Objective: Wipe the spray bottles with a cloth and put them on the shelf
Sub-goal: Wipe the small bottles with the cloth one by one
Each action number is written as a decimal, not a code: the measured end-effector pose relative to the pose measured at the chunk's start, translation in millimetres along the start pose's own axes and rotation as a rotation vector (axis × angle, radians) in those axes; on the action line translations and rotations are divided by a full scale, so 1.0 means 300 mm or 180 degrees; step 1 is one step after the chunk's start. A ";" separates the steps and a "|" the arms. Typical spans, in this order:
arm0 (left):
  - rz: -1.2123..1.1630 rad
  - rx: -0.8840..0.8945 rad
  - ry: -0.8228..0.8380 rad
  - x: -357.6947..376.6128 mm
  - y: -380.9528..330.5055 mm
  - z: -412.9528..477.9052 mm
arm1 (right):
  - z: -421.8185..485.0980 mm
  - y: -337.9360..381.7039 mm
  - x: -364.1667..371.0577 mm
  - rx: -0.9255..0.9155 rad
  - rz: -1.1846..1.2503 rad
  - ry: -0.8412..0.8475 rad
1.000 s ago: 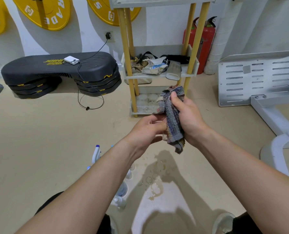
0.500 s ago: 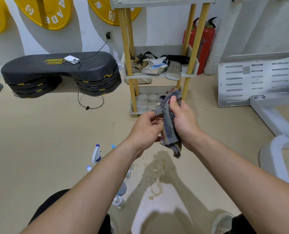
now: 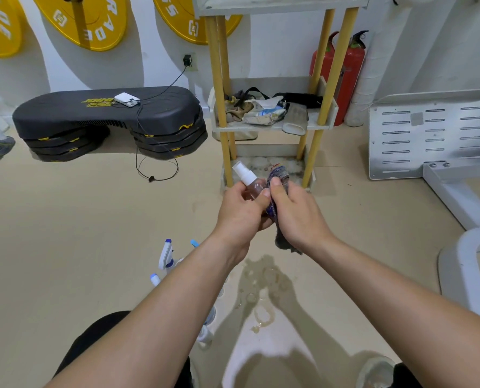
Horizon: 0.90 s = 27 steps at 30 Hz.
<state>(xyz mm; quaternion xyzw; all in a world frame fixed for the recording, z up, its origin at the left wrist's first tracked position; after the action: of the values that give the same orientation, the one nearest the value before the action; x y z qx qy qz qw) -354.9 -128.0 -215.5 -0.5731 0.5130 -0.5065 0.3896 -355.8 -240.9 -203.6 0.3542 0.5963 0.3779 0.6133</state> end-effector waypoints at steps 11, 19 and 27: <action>0.0741 0.0454 -0.0044 -0.014 -0.020 0.006 | 0.019 -0.068 0.016 0.0427 0.0017 0.0003; 0.0233 0.0103 -0.0057 -0.013 0.004 0.021 | 0.008 -0.075 0.024 0.0331 -0.0015 0.0044; 0.0236 -0.0052 0.0080 -0.042 -0.017 0.029 | 0.015 -0.069 0.030 0.0090 -0.0413 0.0152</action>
<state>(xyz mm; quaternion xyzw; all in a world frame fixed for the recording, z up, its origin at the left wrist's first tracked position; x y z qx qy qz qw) -345.0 -115.3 -214.4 -0.5505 0.5429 -0.4946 0.3969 -350.4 -242.5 -226.1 0.3143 0.6377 0.3373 0.6171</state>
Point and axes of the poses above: each hand's wrist, its own z-axis towards the middle knuckle, its own x-axis out of the palm, y = z × x, the point moved 4 cm from there along z, towards the middle knuckle, and after that the axes turned 4 degrees about y, right-handed, at the moved point
